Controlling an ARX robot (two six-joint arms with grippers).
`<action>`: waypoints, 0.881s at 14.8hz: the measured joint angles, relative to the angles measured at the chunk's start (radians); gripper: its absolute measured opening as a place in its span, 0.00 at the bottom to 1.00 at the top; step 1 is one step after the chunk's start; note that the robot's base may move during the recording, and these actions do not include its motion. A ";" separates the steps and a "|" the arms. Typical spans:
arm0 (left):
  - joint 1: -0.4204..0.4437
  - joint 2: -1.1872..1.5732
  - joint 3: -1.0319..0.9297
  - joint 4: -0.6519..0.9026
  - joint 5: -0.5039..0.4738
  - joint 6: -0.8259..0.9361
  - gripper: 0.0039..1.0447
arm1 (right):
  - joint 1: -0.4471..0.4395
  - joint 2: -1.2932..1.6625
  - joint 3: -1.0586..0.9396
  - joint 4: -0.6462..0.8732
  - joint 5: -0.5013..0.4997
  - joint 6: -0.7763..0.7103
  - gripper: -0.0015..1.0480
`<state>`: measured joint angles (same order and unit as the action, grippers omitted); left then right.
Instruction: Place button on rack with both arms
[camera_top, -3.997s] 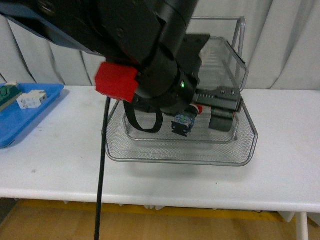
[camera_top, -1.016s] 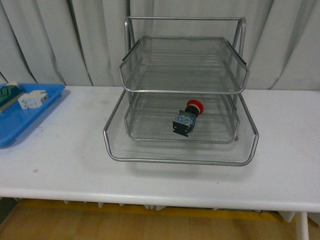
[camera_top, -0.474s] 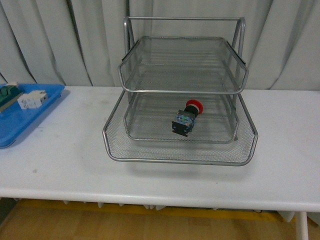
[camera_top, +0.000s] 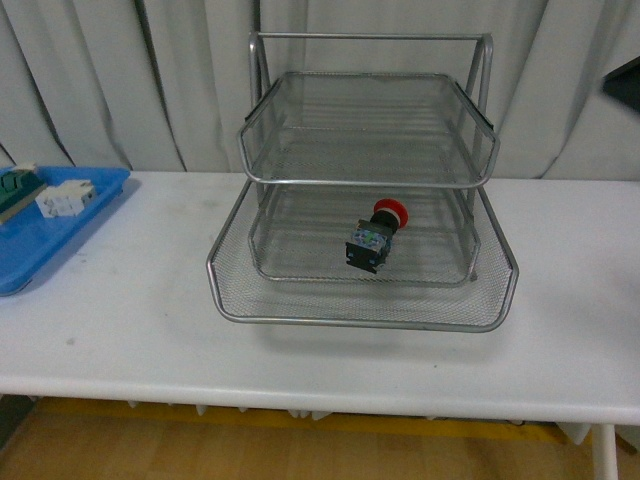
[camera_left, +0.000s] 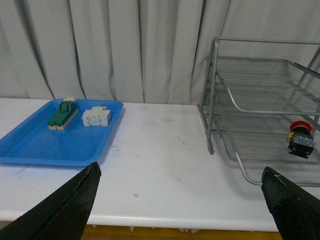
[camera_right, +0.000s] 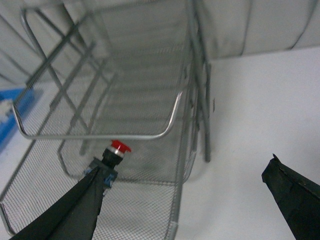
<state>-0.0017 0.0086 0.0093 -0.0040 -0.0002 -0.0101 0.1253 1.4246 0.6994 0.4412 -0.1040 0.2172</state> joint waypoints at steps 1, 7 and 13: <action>0.000 0.000 0.000 0.000 0.000 0.000 0.94 | 0.048 0.108 0.102 -0.089 0.010 0.000 0.94; 0.000 0.000 0.000 0.000 0.000 0.000 0.94 | 0.289 0.280 0.274 -0.447 0.058 0.014 0.67; 0.000 0.000 0.000 0.000 0.000 0.000 0.94 | 0.438 0.461 0.290 -0.440 0.120 0.101 0.02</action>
<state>-0.0017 0.0086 0.0093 -0.0040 -0.0006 -0.0101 0.5632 1.8858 0.9897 0.0010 0.0162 0.3187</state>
